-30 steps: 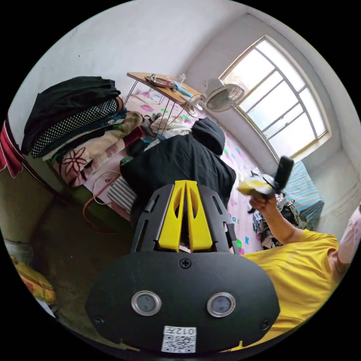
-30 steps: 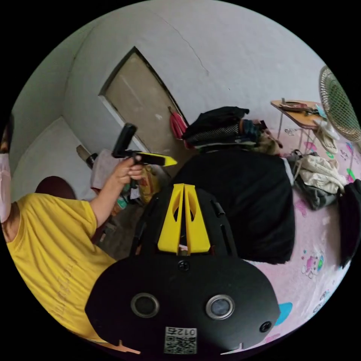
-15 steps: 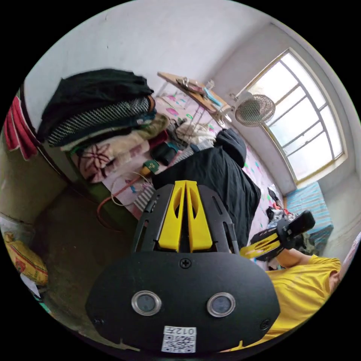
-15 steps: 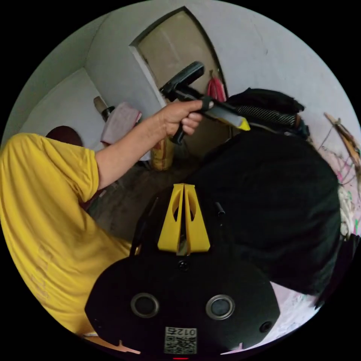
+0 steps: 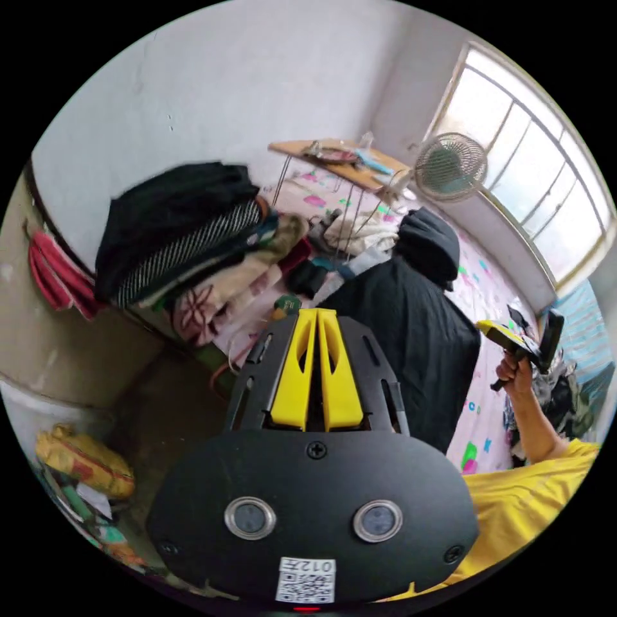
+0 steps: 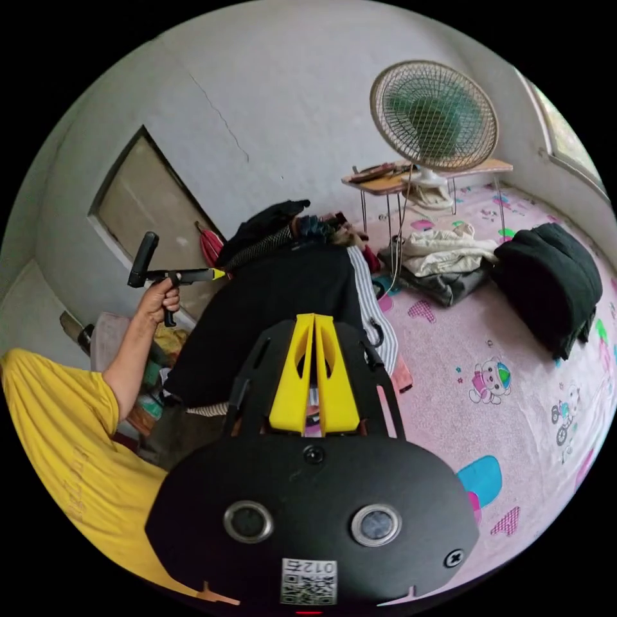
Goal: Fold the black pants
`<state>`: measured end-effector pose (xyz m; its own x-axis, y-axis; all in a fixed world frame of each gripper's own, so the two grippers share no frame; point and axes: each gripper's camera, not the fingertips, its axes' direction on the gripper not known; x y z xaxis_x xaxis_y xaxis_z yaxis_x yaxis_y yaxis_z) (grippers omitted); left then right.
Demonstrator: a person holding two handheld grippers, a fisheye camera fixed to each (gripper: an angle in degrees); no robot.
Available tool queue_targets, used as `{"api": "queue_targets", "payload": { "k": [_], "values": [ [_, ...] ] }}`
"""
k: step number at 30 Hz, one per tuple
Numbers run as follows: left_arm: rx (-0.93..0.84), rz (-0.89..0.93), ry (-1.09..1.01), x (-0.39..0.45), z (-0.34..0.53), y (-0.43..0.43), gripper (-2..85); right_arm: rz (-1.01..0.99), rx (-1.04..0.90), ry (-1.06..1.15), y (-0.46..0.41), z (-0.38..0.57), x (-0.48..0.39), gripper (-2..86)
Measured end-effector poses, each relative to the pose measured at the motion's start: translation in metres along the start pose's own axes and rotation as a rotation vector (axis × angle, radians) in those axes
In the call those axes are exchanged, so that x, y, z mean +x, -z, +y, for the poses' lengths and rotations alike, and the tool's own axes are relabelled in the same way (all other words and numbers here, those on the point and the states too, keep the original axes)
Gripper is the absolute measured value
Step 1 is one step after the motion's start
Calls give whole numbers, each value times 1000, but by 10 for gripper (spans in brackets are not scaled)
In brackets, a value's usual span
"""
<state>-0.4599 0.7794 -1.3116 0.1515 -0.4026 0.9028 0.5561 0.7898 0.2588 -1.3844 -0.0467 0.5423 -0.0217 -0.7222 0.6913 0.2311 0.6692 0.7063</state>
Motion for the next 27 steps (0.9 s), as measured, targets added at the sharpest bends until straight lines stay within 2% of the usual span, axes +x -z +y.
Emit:
{"api": "queue_targets", "payload": {
  "k": [4,6,9,15,18,24,27],
  "values": [
    [-72,181,-164,28,-76,-40,21,-42,-6,-43,11,-3,11,7],
    [-221,260,-224,41,-122,-93,36,-43,7,-65,18,0,16,7],
    [-384,245,-289,59,-161,-151,54,-32,30,-110,30,5,24,7],
    [-565,244,-313,69,-198,-228,40,-21,54,-115,46,9,28,8],
    [-525,190,-234,54,-208,-244,15,-1,32,-133,46,7,32,10],
    [-399,378,-159,25,-215,-237,17,-5,62,-159,58,-3,40,27],
    [-435,446,-137,20,-215,-246,36,-45,48,-186,56,-10,42,51]
  ]
}}
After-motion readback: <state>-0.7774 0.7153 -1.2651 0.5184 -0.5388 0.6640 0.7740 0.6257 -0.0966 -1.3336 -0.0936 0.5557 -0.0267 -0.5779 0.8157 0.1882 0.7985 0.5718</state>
